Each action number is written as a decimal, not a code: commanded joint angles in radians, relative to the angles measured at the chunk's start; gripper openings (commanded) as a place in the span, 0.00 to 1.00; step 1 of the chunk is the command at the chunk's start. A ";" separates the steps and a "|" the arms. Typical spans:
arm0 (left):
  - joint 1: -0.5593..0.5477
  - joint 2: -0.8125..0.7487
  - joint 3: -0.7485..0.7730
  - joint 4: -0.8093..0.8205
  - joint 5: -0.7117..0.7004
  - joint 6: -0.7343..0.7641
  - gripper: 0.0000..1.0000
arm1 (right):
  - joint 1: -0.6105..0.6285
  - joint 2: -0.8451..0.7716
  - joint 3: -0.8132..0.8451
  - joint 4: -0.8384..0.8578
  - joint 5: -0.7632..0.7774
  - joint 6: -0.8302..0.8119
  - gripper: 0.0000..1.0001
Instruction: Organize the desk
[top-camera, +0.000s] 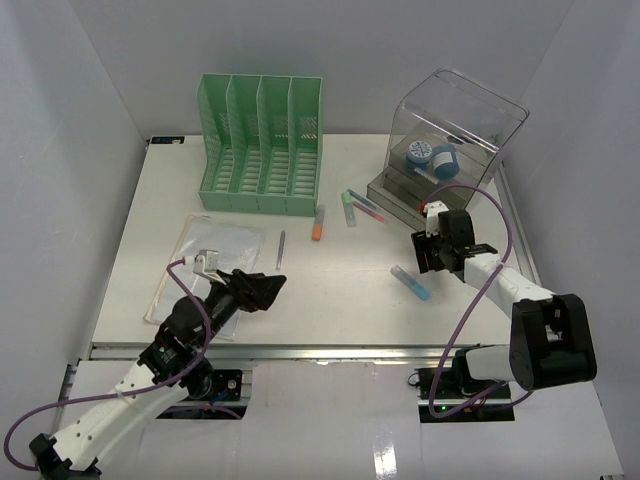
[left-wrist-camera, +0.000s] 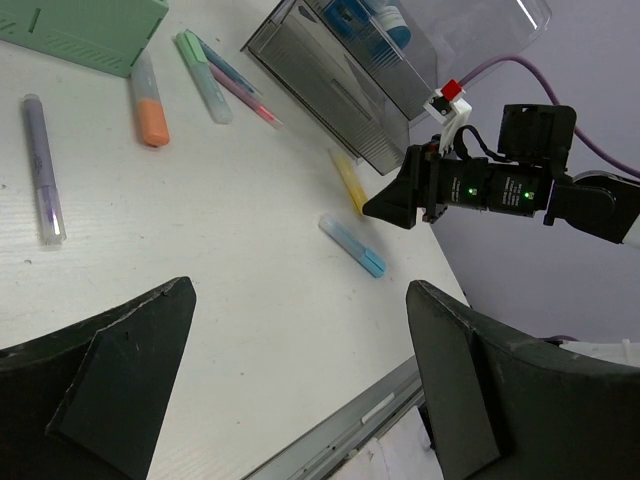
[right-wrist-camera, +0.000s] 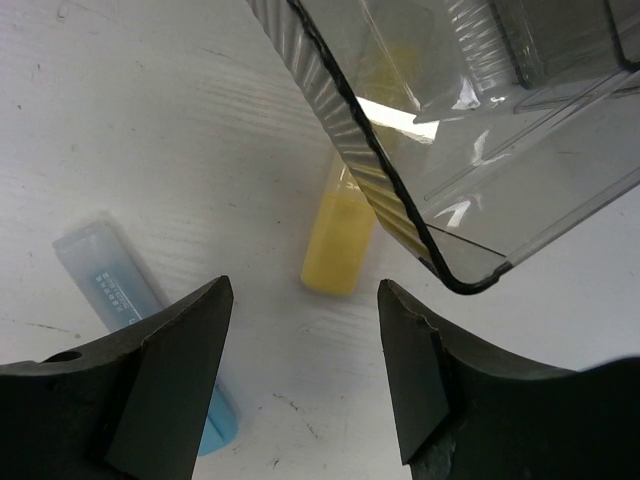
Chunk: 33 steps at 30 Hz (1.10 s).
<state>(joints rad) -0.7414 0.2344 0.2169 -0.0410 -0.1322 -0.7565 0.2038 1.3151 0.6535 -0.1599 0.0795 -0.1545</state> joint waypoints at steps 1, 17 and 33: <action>0.000 -0.006 -0.005 -0.009 -0.003 -0.006 0.98 | -0.009 0.016 -0.017 0.108 0.004 0.028 0.65; 0.000 0.010 0.001 -0.004 -0.007 -0.022 0.98 | -0.044 0.090 -0.037 0.138 -0.010 0.080 0.58; 0.000 0.062 0.023 0.008 0.004 -0.071 0.98 | -0.080 0.079 -0.031 0.104 -0.065 0.084 0.26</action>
<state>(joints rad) -0.7414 0.2624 0.2173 -0.0389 -0.1317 -0.7940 0.1317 1.4151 0.6224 -0.0528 0.0404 -0.0632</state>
